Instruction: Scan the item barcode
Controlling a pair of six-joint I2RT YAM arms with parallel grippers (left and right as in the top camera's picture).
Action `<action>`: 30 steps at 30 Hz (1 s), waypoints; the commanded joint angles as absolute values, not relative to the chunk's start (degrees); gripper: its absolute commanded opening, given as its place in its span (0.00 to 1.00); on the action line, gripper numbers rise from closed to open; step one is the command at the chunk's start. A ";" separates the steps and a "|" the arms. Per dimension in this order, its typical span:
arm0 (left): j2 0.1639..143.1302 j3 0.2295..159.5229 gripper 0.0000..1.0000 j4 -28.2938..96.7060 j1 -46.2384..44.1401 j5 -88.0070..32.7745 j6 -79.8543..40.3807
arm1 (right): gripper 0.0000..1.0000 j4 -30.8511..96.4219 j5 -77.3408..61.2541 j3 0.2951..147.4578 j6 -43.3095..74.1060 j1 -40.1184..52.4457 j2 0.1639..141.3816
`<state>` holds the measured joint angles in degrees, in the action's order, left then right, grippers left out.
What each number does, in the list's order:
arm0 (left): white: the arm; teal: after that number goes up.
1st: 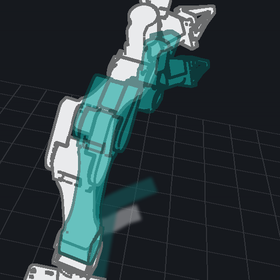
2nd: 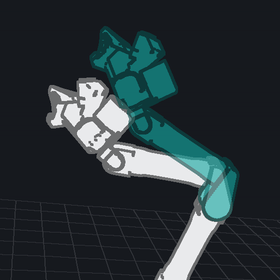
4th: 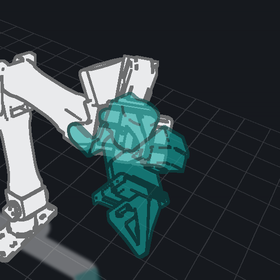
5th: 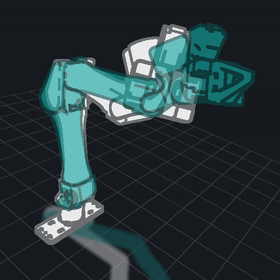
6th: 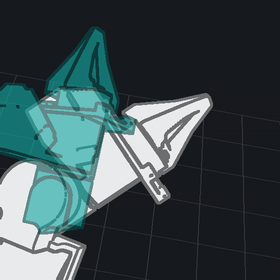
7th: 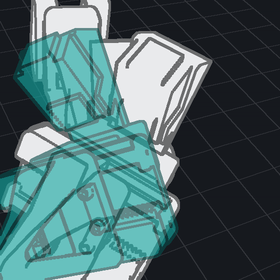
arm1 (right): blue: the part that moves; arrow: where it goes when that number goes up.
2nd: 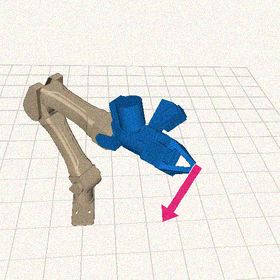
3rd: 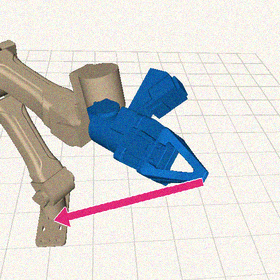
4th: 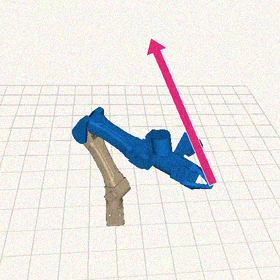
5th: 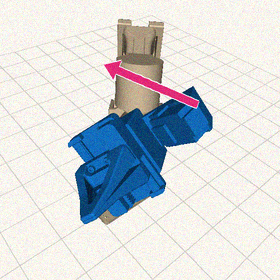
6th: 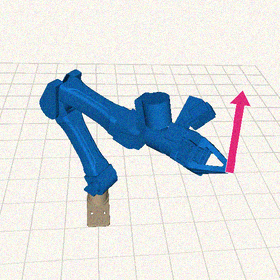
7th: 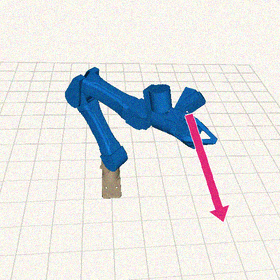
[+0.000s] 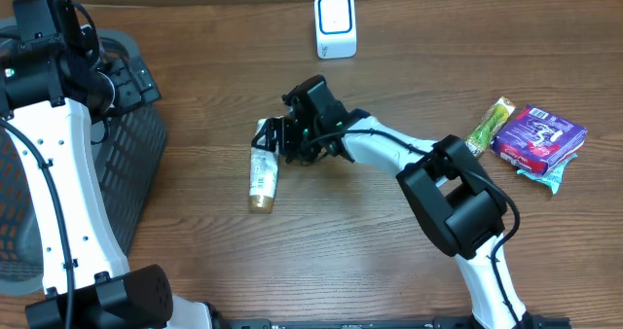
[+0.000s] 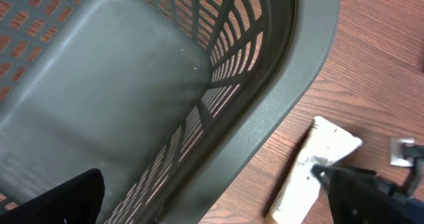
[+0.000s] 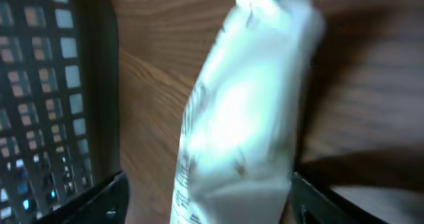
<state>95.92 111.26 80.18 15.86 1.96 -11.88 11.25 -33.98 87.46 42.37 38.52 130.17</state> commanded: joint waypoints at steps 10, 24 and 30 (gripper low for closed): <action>96.12 111.70 1.00 80.14 16.12 1.69 -12.45 | 0.09 12.29 -29.23 87.05 44.95 41.45 133.71; 96.12 111.70 1.00 80.14 16.12 1.69 -12.45 | 0.04 19.33 -46.46 87.07 29.04 32.80 124.99; 96.12 111.70 0.99 80.14 16.12 1.69 -12.45 | 0.04 30.37 -44.51 87.07 22.96 29.12 118.65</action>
